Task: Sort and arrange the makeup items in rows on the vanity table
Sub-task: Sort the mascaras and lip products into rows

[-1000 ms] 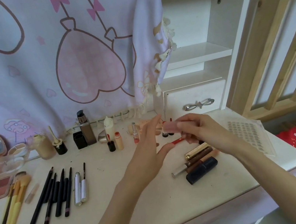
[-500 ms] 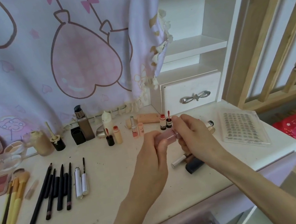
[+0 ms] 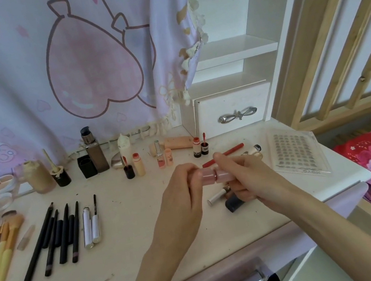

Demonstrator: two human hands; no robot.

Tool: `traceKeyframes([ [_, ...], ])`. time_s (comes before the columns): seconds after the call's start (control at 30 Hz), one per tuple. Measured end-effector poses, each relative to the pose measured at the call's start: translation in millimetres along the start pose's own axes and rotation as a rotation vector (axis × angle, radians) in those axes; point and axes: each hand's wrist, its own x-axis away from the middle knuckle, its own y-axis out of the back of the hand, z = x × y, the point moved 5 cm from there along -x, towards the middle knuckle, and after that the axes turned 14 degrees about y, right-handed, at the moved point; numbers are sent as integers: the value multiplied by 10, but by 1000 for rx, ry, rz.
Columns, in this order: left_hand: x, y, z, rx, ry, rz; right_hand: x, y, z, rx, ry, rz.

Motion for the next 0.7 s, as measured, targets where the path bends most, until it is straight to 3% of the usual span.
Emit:
traceKeyframes([
  [0.07,-21,-23,26,-9,24,-5,-24,2,-20,-19,46,-9],
  [0.2,-206,-86,241,139,327,110,-81,6,63,321,371,-25],
  [0.27,-319,-63,292,205,397,177,-109,-1,25,316,375,-34],
  [0.47,-429,22,311,37,97,29,-264,-58,-175,85,-1,-132],
  [0.63,-402,98,394,111,100,-78,-300,-127,-155,-181,172,2],
  [0.7,-396,117,407,128,108,-97,-317,-163,-171,-199,117,9],
])
